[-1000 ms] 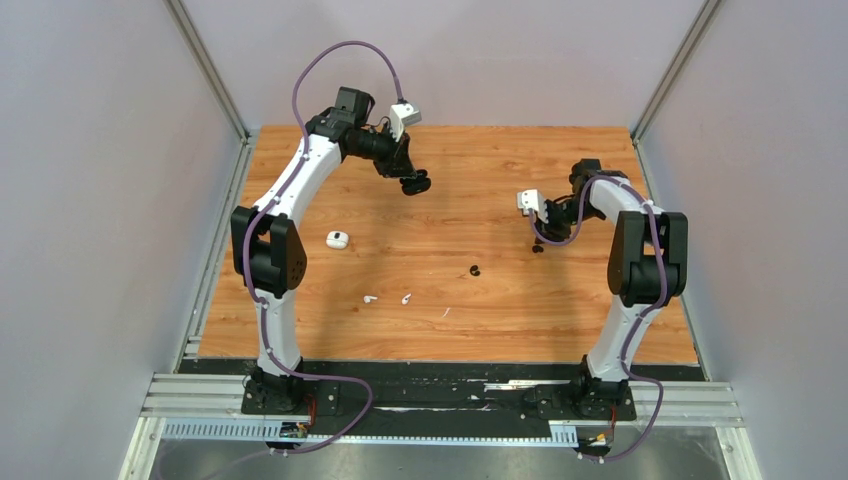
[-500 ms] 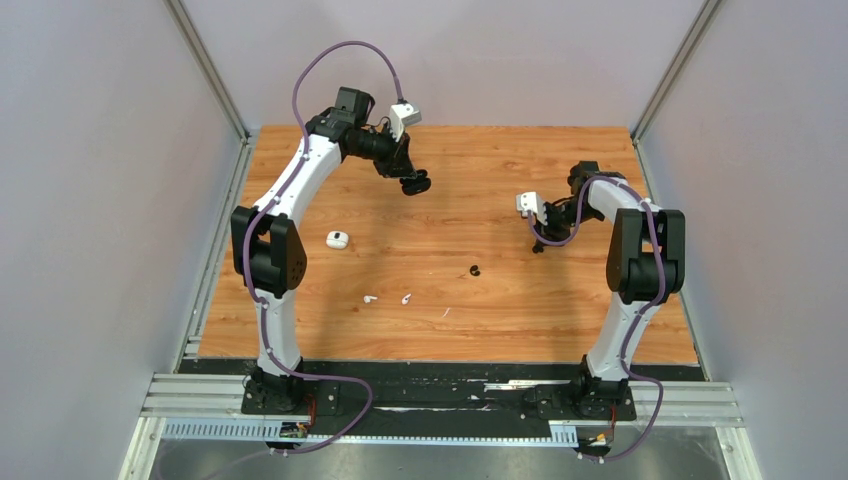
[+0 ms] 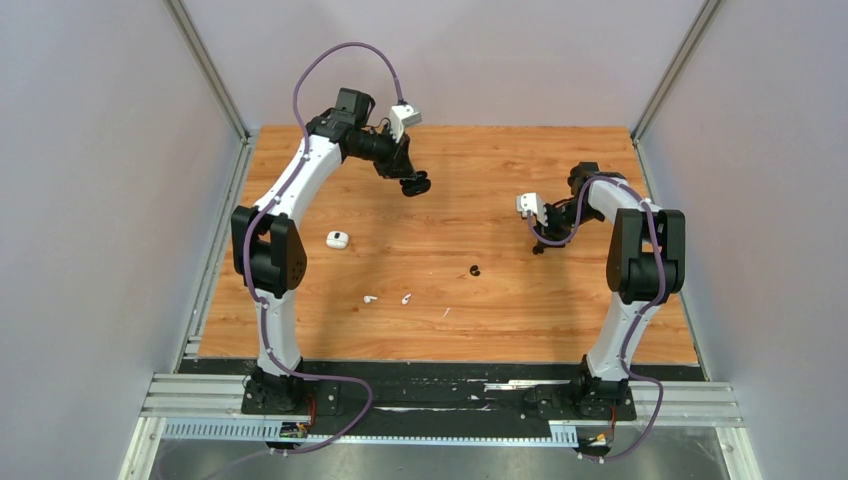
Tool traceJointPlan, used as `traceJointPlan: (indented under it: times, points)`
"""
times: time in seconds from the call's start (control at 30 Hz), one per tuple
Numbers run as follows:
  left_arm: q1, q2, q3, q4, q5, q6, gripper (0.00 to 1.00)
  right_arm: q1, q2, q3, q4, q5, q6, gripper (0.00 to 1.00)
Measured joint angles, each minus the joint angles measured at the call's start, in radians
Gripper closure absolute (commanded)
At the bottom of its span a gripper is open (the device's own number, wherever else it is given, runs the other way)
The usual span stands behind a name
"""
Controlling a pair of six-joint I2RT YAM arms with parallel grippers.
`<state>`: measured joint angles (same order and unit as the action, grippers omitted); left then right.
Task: Insert the wireless bluetooth earbuds into the charging case
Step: Pick up the earbud from the center of the board.
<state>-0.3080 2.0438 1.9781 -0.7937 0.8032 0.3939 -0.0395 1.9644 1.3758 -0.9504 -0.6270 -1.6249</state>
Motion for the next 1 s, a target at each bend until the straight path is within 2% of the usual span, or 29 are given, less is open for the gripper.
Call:
traceJointPlan:
  times: [0.27, 0.63, 1.0]
  points:
    - [0.0, 0.0, -0.006, 0.0, 0.002, -0.003, 1.0, 0.0, 0.0, 0.007, -0.052, 0.011, 0.013, 0.69]
    - [0.0, 0.0, -0.006, 0.0, 0.007, -0.005, 1.0, 0.0, 0.021, 0.035, -0.119, 0.017, 0.048, 0.99]
    - [0.0, 0.0, -0.006, 0.003, 0.015, -0.021, 1.0, 0.016, 0.014, 0.124, -0.156, -0.035, 0.073, 1.0]
